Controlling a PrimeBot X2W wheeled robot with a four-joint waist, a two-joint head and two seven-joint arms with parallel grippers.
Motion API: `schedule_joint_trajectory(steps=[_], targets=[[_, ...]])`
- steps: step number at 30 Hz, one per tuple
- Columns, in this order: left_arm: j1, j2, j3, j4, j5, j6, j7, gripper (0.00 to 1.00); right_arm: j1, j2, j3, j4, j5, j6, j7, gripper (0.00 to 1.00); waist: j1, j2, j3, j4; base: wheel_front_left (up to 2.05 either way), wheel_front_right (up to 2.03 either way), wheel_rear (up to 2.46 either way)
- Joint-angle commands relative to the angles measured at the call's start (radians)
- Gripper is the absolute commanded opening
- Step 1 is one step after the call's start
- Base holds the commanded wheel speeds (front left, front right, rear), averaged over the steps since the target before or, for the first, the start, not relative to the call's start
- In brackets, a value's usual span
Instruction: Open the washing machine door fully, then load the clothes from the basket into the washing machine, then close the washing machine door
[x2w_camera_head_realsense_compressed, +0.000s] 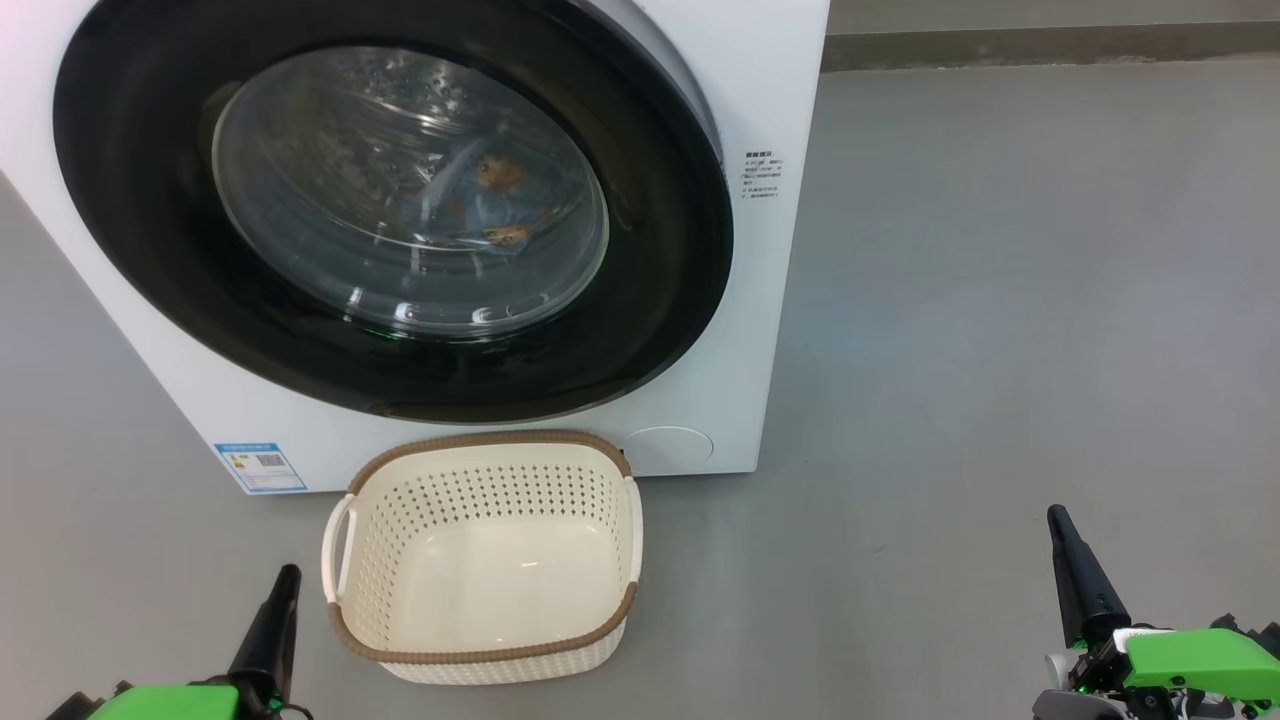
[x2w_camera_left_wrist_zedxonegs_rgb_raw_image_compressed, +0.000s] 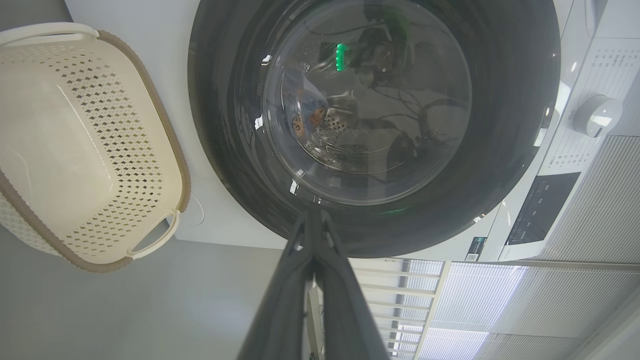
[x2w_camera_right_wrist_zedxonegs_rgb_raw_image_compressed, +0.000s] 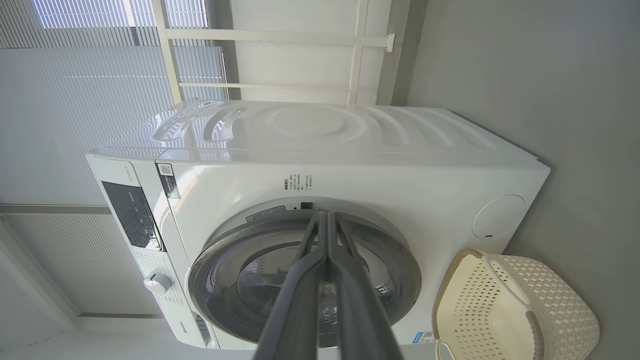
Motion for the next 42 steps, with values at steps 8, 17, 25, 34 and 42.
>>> schedule_joint_trajectory(steps=[8,17,25,34,42], targets=[[-0.041,0.011,0.036,-0.017,0.012,-0.003,0.003,0.0,-0.028,-0.004,0.024,-0.03,0.011,0.002,0.008,0.0,0.0,-0.0001,0.0,0.0,0.0,0.0,0.0],[-0.041,0.01,0.037,-0.017,0.012,-0.003,0.004,0.0,-0.028,-0.004,0.024,-0.03,0.011,0.002,0.008,0.0,0.0,-0.0001,0.0,0.0,0.0,0.0,0.0],[-0.041,0.01,0.037,-0.017,0.013,-0.003,0.004,0.0,-0.028,-0.004,0.024,-0.03,0.011,0.002,0.008,0.0,0.0,-0.0001,0.0,0.0,0.0,0.0,0.0],[-0.041,0.009,0.038,-0.017,0.013,-0.003,0.005,0.0,-0.028,-0.004,0.024,-0.03,0.011,0.002,0.008,0.0,0.0,-0.0001,0.0,0.0,0.0,0.0,0.0],[-0.041,0.009,0.038,-0.017,0.014,-0.003,0.005,0.0,-0.028,-0.004,0.024,-0.03,0.011,0.002,0.008,0.0,0.0,-0.0001,0.0,0.0,0.0,0.0,0.0]])
